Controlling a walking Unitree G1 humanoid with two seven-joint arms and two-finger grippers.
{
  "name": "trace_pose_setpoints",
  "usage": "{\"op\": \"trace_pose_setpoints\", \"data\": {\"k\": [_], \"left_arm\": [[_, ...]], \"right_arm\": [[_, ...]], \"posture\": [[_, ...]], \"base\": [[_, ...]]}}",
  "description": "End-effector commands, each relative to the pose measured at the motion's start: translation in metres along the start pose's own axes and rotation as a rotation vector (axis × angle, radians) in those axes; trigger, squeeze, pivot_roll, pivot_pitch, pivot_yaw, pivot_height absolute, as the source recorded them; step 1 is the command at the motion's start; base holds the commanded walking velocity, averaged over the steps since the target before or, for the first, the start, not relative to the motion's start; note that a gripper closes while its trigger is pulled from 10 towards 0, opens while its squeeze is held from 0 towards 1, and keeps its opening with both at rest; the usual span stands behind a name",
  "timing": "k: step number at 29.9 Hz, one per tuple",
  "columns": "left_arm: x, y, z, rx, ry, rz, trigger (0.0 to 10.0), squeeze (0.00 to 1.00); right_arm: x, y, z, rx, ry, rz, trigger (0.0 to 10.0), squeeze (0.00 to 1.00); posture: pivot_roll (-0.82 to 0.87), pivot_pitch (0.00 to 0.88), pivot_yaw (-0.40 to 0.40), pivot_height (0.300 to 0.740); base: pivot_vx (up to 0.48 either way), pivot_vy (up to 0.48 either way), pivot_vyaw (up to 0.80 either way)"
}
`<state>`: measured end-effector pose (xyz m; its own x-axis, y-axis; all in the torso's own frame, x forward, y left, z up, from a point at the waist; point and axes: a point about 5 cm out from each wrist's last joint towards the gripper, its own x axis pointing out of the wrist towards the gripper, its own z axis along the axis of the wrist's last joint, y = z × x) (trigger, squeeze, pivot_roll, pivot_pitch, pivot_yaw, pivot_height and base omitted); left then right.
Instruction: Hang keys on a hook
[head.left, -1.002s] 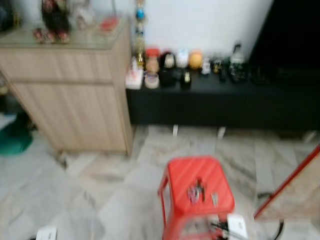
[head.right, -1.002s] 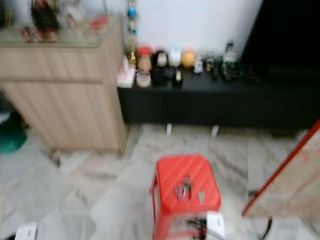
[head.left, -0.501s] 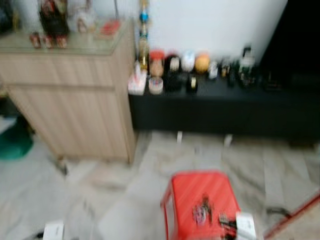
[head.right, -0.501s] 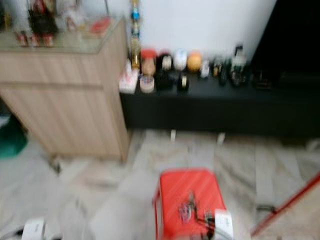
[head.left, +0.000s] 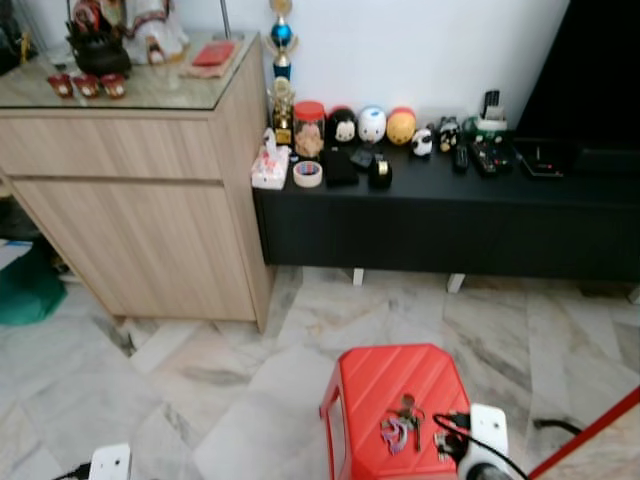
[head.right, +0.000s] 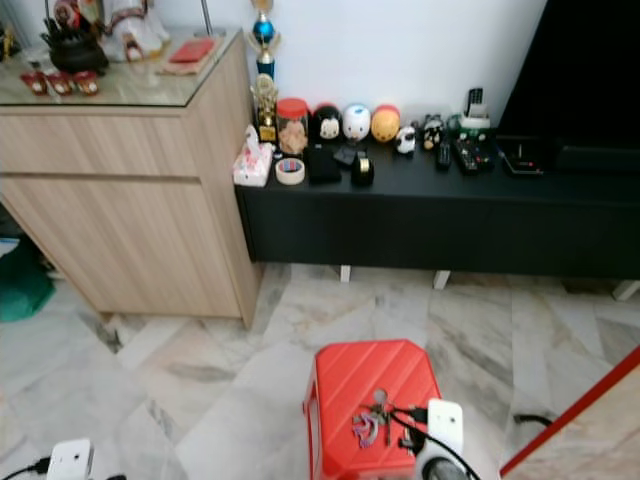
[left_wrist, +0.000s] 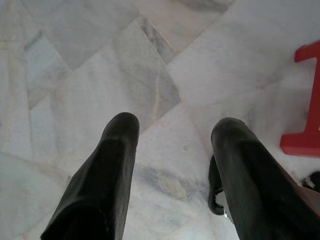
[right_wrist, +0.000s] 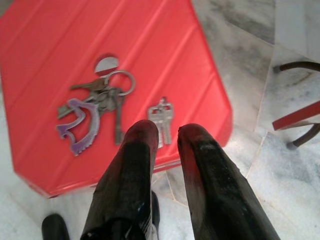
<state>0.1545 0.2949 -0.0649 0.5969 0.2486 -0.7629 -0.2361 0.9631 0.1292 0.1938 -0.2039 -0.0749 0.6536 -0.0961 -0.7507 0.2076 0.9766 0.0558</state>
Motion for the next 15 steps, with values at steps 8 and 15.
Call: {"op": "trace_pose_setpoints", "data": {"k": [8,15], "left_arm": [[-0.001,0.001,-0.002,0.002,0.006,0.004,10.0,0.0],[-0.001,0.003,0.0,0.009,-0.008,0.026,10.0,0.0]], "right_arm": [[0.004,-0.003,0.03,0.03,-0.132,0.001,10.0,0.0],[0.005,0.01,0.078,0.06,-0.333,0.027,10.0,0.0]], "posture": [[0.02,0.0,-0.017,0.74],[0.02,0.0,-0.013,0.74]], "base": [[0.0,-0.305,0.0],[0.0,0.0,0.0]]}}
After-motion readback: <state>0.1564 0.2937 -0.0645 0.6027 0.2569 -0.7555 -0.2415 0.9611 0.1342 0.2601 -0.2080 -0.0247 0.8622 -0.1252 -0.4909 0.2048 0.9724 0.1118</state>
